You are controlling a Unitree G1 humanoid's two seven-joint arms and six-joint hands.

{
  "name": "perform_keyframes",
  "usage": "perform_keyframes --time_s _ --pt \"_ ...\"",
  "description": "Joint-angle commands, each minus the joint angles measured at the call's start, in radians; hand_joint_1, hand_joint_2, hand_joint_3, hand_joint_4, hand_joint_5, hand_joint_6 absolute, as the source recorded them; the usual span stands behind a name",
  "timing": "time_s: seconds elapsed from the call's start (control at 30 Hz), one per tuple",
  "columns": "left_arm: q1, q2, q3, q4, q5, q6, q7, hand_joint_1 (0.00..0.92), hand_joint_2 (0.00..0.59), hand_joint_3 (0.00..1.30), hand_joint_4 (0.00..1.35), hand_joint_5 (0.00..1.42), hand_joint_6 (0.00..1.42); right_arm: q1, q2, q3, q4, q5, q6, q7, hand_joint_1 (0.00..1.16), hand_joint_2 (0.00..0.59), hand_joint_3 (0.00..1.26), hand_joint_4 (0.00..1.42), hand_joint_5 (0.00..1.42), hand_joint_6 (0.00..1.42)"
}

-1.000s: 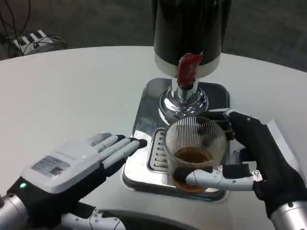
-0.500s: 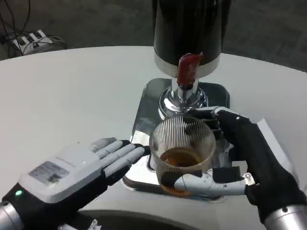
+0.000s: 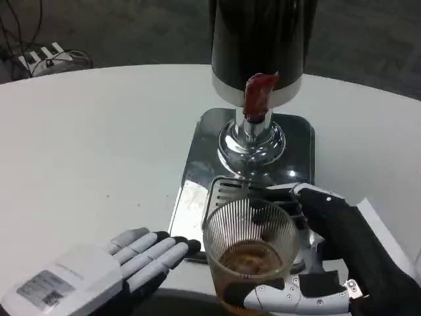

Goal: Grasp the cup under the faucet to collect the drink, then remove the cup.

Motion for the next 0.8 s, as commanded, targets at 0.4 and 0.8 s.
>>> perform_keyframes --time_s 0.4,0.8 --pt "0.02 -0.032 0.0 -0.018 -0.004 -0.023 0.006 0.0 0.102 0.0 0.0 0.0 0.0 0.028 -0.003 -0.003 -0.073 -0.001 0.014 0.023 0.98 0.119 0.97 1.1 1.22 1.42" --pt "0.018 -0.034 -0.012 -0.015 0.0 -0.014 0.006 0.0 0.102 0.0 0.0 0.0 0.0 0.05 -0.008 -0.01 -0.087 0.009 0.006 0.026 0.98 0.115 0.97 1.11 1.22 1.42"
